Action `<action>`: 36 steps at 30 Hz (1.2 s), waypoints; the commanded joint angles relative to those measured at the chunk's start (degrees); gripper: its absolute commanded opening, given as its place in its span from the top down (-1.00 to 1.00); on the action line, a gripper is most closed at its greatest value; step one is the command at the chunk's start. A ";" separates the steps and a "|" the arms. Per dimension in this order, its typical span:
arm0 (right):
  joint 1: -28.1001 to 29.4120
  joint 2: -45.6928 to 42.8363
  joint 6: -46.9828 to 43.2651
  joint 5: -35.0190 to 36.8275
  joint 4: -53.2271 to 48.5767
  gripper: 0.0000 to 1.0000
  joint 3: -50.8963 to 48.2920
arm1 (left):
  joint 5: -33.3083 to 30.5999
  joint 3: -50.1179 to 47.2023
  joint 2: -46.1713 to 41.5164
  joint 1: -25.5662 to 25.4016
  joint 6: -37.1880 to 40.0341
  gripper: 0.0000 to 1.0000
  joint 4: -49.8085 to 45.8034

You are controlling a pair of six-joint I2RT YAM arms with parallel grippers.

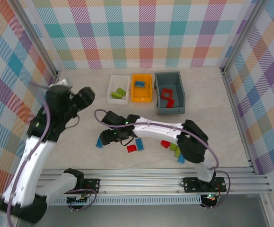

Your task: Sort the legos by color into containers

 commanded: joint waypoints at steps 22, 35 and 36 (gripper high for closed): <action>0.90 26.78 14.52 -0.68 -14.17 -0.21 31.67 | -4.00 -10.96 -22.10 -0.11 -3.06 -0.34 -15.65; -1.00 13.47 12.67 5.88 -9.99 0.44 18.44 | 4.62 -14.39 -20.31 -0.10 -3.00 -0.32 -10.91; -2.07 11.11 11.64 6.80 -9.58 0.45 16.30 | 7.66 -15.28 -19.48 -0.10 -3.25 -0.32 -9.04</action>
